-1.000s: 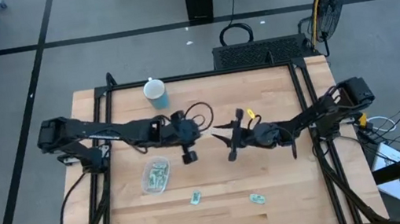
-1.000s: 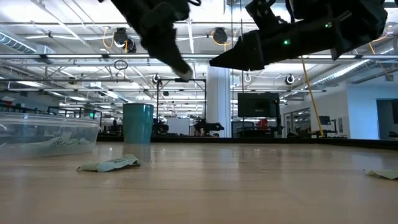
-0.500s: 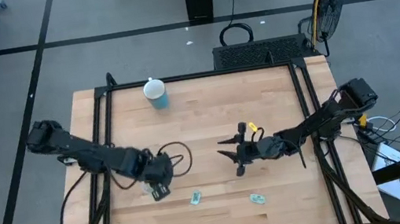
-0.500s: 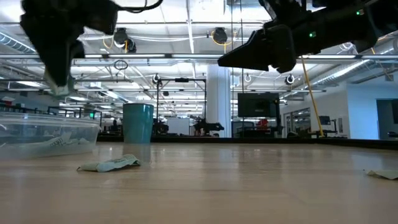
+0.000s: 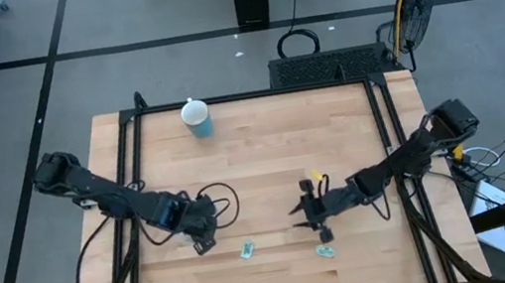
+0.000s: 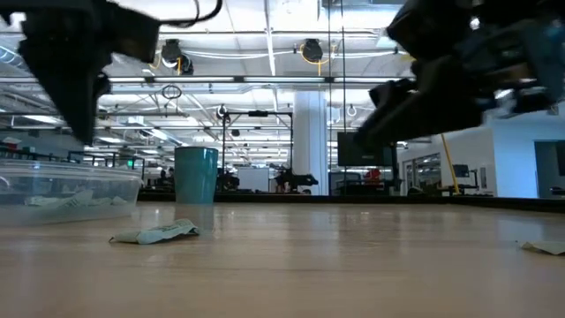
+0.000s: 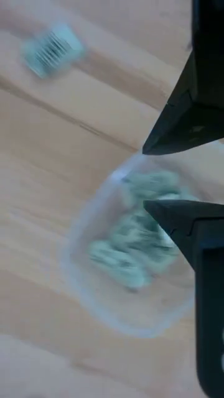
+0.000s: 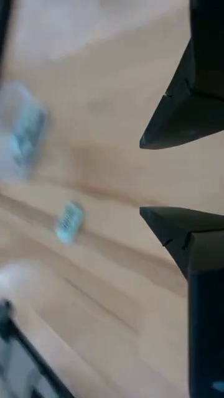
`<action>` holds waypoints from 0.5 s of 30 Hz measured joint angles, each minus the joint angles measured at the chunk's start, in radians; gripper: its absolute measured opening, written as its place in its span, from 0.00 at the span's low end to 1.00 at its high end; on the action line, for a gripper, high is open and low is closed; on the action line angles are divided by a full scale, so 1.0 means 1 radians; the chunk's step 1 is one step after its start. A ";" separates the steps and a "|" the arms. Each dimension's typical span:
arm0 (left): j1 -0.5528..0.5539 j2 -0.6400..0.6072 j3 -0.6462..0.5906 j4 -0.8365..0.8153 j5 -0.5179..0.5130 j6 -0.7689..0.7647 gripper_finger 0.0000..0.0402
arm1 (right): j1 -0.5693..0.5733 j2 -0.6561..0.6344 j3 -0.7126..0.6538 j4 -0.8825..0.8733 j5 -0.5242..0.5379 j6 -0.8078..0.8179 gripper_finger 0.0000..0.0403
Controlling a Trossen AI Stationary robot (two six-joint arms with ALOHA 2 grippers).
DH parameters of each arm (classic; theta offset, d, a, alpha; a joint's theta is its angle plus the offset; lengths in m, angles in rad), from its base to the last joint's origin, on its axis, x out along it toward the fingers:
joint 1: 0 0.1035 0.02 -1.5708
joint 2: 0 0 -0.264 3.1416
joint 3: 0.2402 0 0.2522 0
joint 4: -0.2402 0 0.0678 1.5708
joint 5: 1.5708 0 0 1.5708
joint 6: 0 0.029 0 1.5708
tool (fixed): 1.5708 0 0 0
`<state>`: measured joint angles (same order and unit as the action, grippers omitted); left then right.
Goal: Pick and place Stevia / Truvia into bins
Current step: Put the stevia packet into the transparent container
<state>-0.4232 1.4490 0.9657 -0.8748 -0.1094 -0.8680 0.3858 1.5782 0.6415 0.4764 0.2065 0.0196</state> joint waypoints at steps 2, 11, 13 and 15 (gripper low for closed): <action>0.000 0.000 0.023 0.042 -0.035 0.047 0.32 | 0.030 -0.016 0.006 -0.069 -0.003 -0.002 0.39; 0.000 -0.002 0.055 0.371 -0.073 0.300 0.28 | 0.175 -0.041 0.037 -0.367 -0.081 0.205 0.39; 0.004 -0.002 0.055 0.400 -0.096 0.338 0.27 | 0.192 -0.037 0.034 -0.416 -0.064 0.273 0.39; 0.008 -0.001 0.055 0.414 -0.110 0.355 0.27 | 0.205 -0.036 0.025 -0.435 -0.053 0.321 0.38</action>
<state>-0.4157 1.4479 1.0206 -0.4607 -0.2190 -0.5134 0.5912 1.5417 0.6660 0.0412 0.1535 0.3408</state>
